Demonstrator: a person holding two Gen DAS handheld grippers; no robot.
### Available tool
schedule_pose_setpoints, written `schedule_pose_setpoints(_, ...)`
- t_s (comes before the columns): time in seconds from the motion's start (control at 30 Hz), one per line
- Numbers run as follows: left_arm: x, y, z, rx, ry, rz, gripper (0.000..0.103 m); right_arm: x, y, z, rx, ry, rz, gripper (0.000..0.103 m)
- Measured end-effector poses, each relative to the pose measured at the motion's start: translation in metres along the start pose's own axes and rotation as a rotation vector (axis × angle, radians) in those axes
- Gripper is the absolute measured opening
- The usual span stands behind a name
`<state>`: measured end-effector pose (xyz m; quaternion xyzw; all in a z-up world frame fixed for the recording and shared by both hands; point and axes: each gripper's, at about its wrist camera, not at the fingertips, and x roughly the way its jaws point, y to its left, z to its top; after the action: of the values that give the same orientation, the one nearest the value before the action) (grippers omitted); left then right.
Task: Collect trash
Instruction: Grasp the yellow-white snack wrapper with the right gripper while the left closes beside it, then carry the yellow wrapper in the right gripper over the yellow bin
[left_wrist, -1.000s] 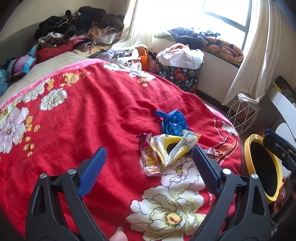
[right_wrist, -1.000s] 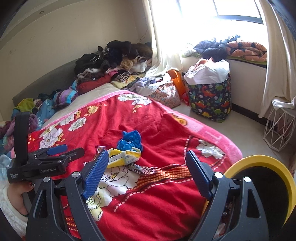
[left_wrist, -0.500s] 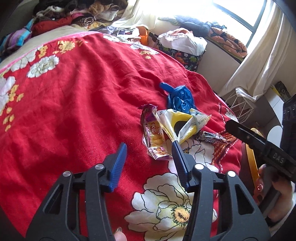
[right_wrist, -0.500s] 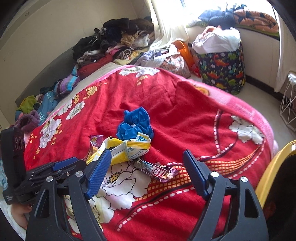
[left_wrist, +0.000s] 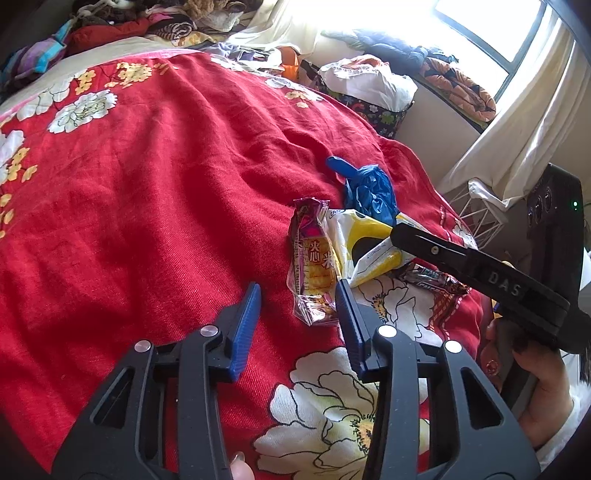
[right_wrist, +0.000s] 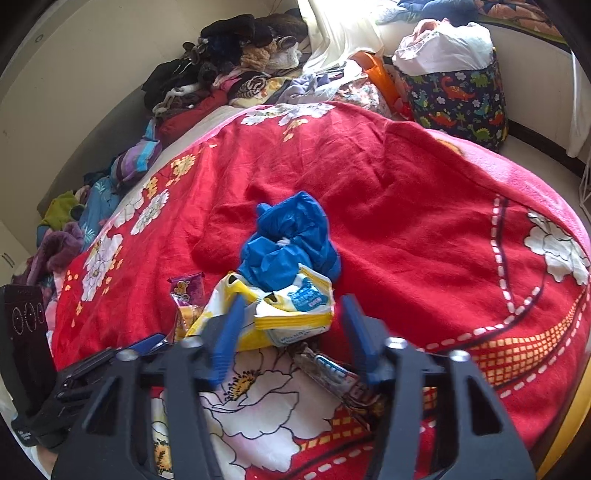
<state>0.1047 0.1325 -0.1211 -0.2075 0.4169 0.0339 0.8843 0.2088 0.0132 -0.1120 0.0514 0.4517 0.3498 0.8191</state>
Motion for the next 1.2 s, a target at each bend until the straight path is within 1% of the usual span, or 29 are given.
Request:
schedule_pose_setpoints(0.03,0.000,0.000,0.000,0.000,0.002,0.001,0.031,-0.002,0.002,0.000,-0.007,-0.011,-0.003,0.036)
schedule_pose_setpoints(0.27,0.001,0.002,0.001,-0.008,0.003,0.006,0.022,-0.036,0.009,-0.008,-0.056,-0.119,-0.007,0.036)
schedule_pose_setpoints(0.43,-0.002,0.001,0.001,-0.006,0.005,0.002,0.009,-0.065,0.013,-0.015,-0.089,-0.182,-0.034,0.036)
schedule_pose_setpoints(0.6,-0.008,-0.006,0.002,0.015,0.000,-0.007,0.001,-0.089,0.006,-0.028,-0.074,-0.216,-0.049,0.036)
schedule_pose_setpoints(0.9,-0.025,-0.026,0.007,0.054,-0.038,-0.043,0.000,-0.122,-0.003,-0.041,-0.044,-0.257,-0.057,0.036)
schedule_pose_setpoints(1.03,-0.033,-0.036,0.010,0.070,-0.058,-0.058,0.000,-0.136,-0.004,-0.045,-0.049,-0.276,-0.074,0.036)
schedule_pose_setpoints(1.2,-0.041,-0.049,0.014,0.088,-0.077,-0.078,0.000,-0.154,-0.013,-0.048,-0.024,-0.303,-0.093,0.036)
